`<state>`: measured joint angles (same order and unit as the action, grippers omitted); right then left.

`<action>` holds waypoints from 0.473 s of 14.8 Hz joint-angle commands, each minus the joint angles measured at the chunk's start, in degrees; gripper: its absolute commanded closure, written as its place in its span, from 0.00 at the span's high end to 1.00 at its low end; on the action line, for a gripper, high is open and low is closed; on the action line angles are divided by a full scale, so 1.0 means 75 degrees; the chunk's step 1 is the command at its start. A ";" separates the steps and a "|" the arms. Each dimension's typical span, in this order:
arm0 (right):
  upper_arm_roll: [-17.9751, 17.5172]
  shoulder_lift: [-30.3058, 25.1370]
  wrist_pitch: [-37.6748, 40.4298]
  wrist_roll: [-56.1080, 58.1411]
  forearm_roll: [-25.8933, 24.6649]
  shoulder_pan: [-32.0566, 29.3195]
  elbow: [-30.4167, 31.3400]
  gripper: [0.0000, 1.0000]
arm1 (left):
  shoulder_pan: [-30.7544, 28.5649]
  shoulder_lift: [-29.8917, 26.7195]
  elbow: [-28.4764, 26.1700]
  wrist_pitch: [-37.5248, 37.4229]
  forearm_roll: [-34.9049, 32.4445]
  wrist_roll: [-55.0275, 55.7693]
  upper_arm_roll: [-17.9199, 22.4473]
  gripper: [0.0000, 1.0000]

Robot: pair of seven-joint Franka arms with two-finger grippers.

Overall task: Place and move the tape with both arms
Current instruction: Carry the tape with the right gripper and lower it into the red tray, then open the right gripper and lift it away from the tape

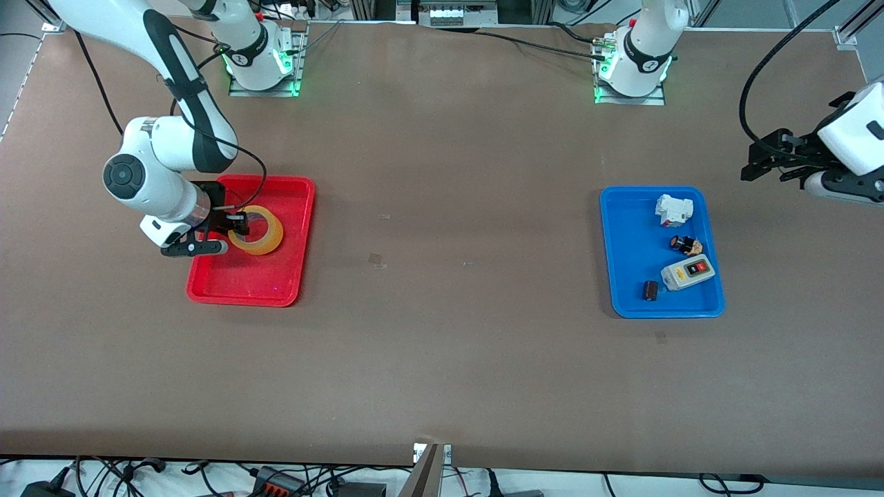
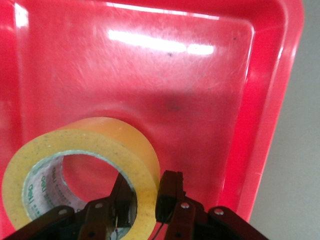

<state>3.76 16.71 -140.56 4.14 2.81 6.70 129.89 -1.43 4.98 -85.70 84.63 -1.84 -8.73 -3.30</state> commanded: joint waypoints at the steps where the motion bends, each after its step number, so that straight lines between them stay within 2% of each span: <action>1: -0.0114 -0.0061 -0.0220 0.0420 0.0001 -0.0284 0.0130 0.16 | 0.0003 0.0120 -0.0070 0.0491 -0.0130 -0.0078 -0.0053 1.00; 2: -0.0114 -0.0049 -0.0220 0.0420 0.0001 -0.0284 0.0130 0.27 | 0.0038 0.0132 -0.0070 0.0528 -0.0130 0.0062 -0.0064 1.00; 3: -0.0103 -0.0003 -0.0220 0.0409 0.0012 -0.0272 0.0118 0.52 | 0.0050 0.0133 -0.0093 0.0516 -0.0130 0.0156 -0.0099 1.00; 4: -0.0114 0.0021 -0.0220 0.0362 0.0047 -0.0295 0.0095 0.81 | 0.0050 0.0109 -0.0094 0.0516 -0.0118 0.0157 -0.0181 1.00; 6: -0.0103 -0.0025 -0.0185 0.0280 0.0059 -0.0284 -0.0033 0.97 | 0.0062 0.0086 -0.0082 0.0505 -0.0107 0.0157 -0.0228 1.00; 7: -0.0103 -0.0072 -0.0150 0.0280 0.0048 -0.0284 -0.0162 0.97 | 0.0051 0.0086 -0.0082 0.0504 -0.0037 0.0157 -0.0275 1.00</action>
<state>3.76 17.56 -141.48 5.41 2.82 5.48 129.49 -1.12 6.52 -85.78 87.87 -1.84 -8.12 -4.61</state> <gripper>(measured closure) 0.220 0.000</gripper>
